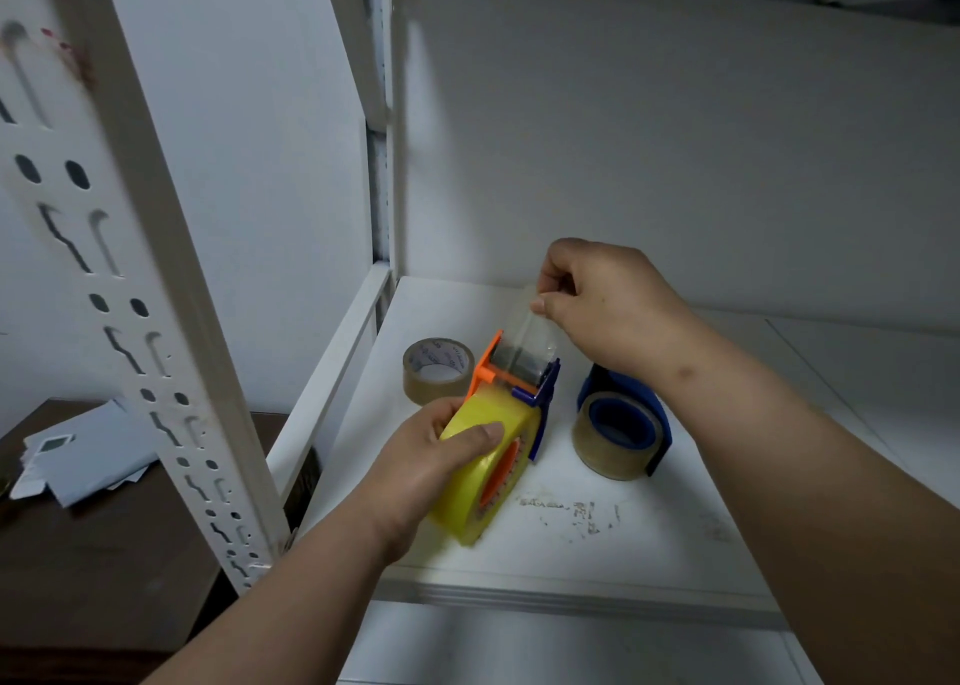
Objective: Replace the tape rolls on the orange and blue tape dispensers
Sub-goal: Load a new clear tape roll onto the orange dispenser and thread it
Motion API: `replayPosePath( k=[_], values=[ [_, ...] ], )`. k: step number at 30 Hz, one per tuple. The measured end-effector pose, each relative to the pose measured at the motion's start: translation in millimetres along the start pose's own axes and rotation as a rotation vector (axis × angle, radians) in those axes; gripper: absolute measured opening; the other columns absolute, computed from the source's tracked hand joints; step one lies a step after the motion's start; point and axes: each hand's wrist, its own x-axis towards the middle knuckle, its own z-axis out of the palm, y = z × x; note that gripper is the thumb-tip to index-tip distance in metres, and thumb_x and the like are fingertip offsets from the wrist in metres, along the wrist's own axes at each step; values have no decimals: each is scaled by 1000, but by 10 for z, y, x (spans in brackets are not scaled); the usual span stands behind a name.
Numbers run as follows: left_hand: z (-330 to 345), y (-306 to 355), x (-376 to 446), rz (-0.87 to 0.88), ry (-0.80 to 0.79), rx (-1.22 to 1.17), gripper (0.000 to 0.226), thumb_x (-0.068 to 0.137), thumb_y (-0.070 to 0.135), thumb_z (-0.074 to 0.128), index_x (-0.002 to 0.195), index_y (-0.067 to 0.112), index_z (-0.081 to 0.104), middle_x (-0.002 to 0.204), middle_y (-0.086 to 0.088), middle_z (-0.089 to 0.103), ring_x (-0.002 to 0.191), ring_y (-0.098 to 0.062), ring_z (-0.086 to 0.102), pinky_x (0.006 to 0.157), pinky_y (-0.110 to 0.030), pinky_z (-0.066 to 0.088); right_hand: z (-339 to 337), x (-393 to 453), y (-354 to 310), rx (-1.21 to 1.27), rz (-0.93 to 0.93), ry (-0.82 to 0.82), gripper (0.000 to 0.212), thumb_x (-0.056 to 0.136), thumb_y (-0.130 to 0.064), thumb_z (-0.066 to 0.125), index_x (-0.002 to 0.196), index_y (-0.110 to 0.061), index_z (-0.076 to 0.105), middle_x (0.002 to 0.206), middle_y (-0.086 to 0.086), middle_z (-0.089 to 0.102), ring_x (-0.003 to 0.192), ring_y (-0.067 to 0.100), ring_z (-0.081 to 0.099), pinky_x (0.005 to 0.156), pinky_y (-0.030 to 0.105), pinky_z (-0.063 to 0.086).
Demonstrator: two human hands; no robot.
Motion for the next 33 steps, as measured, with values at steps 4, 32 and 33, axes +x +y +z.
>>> replayPosePath(
  k=[4, 32, 33],
  values=[
    [54, -4, 8, 44, 101, 7, 44, 66, 55, 74, 100, 28, 72, 90, 2, 79, 80, -19, 76, 73, -38, 62, -108, 61, 14, 29, 24, 54, 8, 85, -27, 62, 82, -20, 58, 79, -9, 58, 77, 15, 57, 64, 28, 47],
    [-93, -147, -17, 105, 28, -206, 48, 59, 44, 81, 100, 19, 75, 99, -16, 77, 88, -34, 74, 69, -35, 59, 163, 51, 272, 525, 285, 15, 11, 89, -16, 58, 78, -17, 57, 70, 3, 64, 55, 12, 66, 71, 46, 60],
    [-103, -156, -18, 106, 20, -205, 48, 60, 44, 81, 101, 19, 75, 101, -16, 77, 89, -35, 74, 71, -37, 59, 211, 42, 300, 575, 310, 6, 11, 89, -14, 58, 78, -15, 56, 72, 4, 63, 52, 10, 65, 71, 46, 61]
  ],
)
